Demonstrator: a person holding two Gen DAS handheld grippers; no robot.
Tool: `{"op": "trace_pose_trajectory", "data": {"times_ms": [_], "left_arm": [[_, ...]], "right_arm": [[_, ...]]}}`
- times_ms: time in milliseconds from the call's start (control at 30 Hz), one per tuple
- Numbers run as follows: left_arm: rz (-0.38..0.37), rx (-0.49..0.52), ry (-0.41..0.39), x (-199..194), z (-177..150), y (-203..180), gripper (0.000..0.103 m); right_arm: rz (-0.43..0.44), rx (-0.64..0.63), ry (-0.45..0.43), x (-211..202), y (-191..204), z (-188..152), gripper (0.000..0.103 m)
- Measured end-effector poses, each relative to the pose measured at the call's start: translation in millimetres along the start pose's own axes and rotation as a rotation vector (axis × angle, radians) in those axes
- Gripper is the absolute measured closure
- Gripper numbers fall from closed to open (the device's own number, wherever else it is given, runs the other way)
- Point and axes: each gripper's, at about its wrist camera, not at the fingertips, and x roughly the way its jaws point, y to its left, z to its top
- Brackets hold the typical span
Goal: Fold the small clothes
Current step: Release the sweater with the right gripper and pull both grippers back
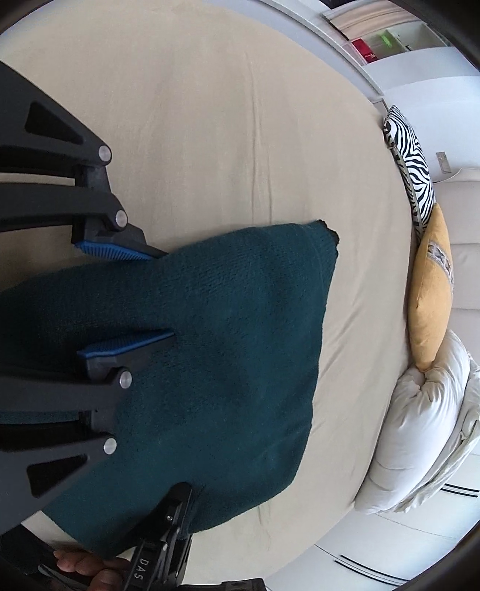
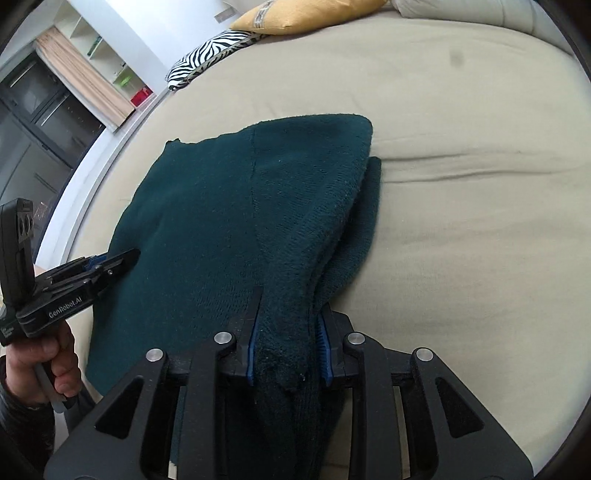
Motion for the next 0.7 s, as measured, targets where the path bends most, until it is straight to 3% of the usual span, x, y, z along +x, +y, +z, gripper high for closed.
{"op": "trace_pose_trajectory", "data": {"times_ms": [200, 300, 367, 467, 700], "left_arm": [[-0.026, -0.051, 0.002, -1.4, 1.6, 6.5, 0.057], [-0.029, -0.068, -0.03, -12.8, 0.5, 5.9, 0.055], [-0.026, -0.084, -0.05, -23.5, -3.0, 4.8, 0.055], [0.014, -0.073, -0.112, -43.5, -8.9, -4.0, 0.05], [0.037, -0.07, -0.275, -102.6, -27.5, -12.9, 0.031]], "right_arm": [[0.072, 0.036, -0.024, -9.1, -16.7, -8.0, 0.08], [0.1, 0.076, -0.036, -18.3, -29.3, -8.0, 0.075], [0.076, 0.1, -0.062, -33.8, -32.1, -13.9, 0.063], [0.002, 0.094, -0.118, -60.3, -36.0, -24.8, 0.057], [-0.149, 0.162, -0.205, -107.4, -45.0, -27.6, 0.053]]}}
